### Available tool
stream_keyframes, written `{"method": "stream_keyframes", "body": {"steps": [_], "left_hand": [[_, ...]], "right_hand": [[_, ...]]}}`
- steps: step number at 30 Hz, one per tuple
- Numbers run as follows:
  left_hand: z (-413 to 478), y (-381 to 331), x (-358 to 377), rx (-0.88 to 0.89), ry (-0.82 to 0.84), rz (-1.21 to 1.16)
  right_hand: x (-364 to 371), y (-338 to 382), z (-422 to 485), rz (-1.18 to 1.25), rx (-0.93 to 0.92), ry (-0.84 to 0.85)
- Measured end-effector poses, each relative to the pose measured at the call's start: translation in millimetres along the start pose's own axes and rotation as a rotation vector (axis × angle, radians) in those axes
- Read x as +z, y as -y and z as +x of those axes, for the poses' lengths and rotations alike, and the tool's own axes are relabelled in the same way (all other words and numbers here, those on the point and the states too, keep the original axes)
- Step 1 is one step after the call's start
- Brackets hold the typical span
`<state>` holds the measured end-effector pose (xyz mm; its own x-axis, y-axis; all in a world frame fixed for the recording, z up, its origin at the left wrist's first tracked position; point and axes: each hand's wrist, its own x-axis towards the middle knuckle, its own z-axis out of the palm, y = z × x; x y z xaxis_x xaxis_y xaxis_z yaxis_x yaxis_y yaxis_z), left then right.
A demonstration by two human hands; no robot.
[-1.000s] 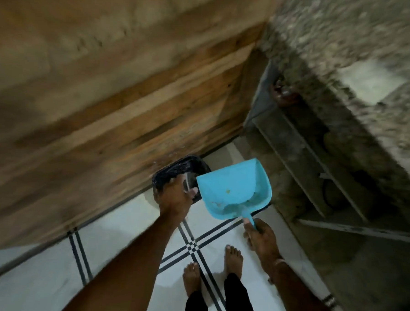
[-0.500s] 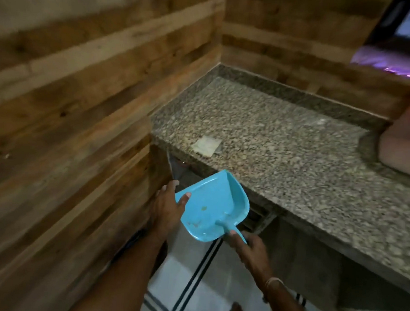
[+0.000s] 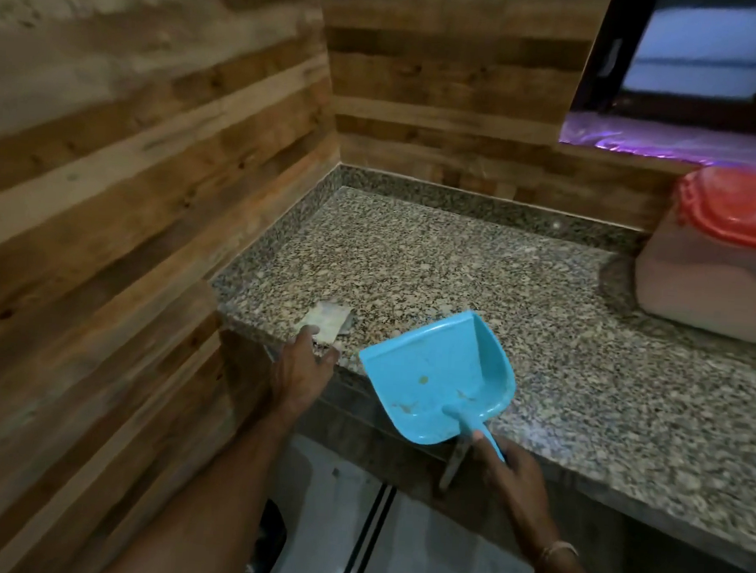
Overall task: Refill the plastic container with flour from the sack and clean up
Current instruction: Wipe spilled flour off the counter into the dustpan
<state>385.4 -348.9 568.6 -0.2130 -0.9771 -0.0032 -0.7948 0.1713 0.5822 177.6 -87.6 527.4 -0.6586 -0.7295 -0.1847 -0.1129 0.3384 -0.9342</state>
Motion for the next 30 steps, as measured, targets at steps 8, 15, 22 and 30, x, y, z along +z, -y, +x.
{"method": "stream_keyframes", "body": {"steps": [8,15,22,30], "left_hand": [[79.8,5.3,17.4,0.129,0.150,0.230],[150.9,37.4,40.5,0.358,0.374,0.420],[160.4,39.9,70.3,0.271,0.293,0.171],[159.8,33.8,84.9,0.233,0.218,0.160]], "right_hand": [[-18.9,2.8,25.8,0.002,0.041,-0.144],[9.0,-1.0,40.0,0.064,0.202,-0.263],[33.3,6.3,31.0,0.120,0.240,-0.367],[44.2,3.0,-37.7,0.102,0.289,-0.425]]}}
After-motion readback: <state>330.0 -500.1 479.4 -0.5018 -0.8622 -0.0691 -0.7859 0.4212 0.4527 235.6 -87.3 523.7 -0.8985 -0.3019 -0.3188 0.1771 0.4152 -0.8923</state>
